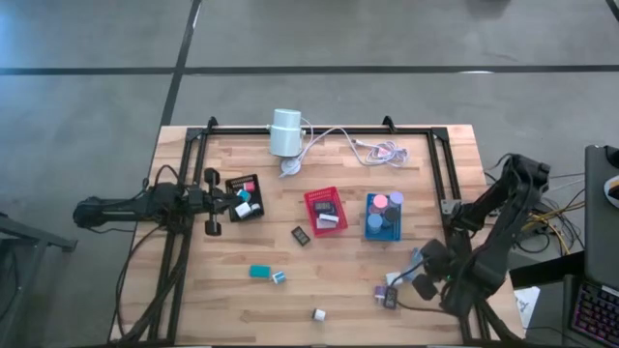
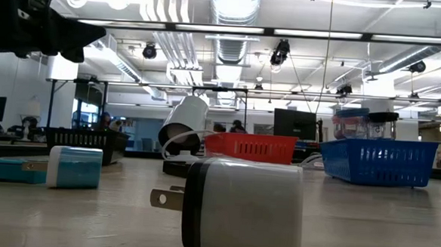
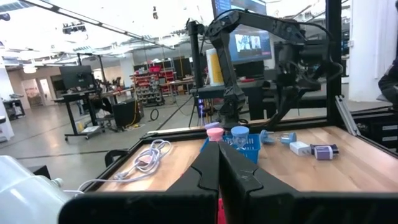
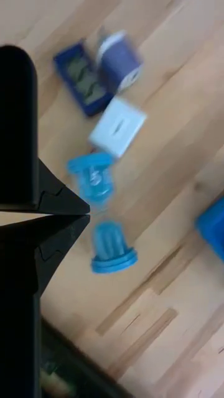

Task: Pick & Place Office items
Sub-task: Put the blue hourglass into the blue bin

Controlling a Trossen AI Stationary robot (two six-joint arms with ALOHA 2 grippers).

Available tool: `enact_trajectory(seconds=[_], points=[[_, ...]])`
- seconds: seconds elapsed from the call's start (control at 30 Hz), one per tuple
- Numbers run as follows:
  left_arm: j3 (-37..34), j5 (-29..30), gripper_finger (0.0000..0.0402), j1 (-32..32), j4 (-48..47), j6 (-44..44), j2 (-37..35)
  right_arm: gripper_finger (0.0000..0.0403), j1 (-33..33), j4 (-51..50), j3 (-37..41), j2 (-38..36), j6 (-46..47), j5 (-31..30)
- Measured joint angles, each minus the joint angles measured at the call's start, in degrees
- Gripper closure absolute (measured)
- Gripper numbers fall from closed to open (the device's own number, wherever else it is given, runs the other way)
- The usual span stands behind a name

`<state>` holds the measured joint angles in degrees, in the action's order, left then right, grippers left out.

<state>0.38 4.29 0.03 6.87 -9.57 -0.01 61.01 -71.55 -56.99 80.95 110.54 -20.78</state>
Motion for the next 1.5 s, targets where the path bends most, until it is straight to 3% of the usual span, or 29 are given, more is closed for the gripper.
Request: enact_trajectory(seconds=[0.27, 0.43, 0.63, 1.03, 1.23, 1.5], points=[[0.0, 0.0, 0.0396, 0.0, 0.5, -1.1, 0.0, 0.0394, -0.1, 8.8, 0.0, 5.9, -15.8, 7.6], [0.0, 0.0, 0.0396, 0.0, 1.1, -1.1, 0.0, 0.0394, -0.5, 6.8, 0.4, 10.1, -16.9, 10.4], [0.0, 0.0, 0.0396, 0.0, 1.1, -0.7, 0.0, 0.0394, -2.4, 6.5, 2.1, 13.5, -21.0, 10.5], [0.0, 0.0, 0.0396, 0.0, 1.1, -0.7, 0.0, 0.0394, -12.3, 12.6, 2.5, 14.5, -36.0, 8.4], [0.0, 0.0, 0.0396, 0.0, 1.1, -0.7, 0.0, 0.0394, -16.0, 14.9, 2.2, 14.4, -43.0, 3.8], [0.0, 0.0, 0.0396, 0.0, 1.0, -0.7, 0.0, 0.0394, -19.7, 15.5, 0.6, 14.1, -57.7, 7.4]])
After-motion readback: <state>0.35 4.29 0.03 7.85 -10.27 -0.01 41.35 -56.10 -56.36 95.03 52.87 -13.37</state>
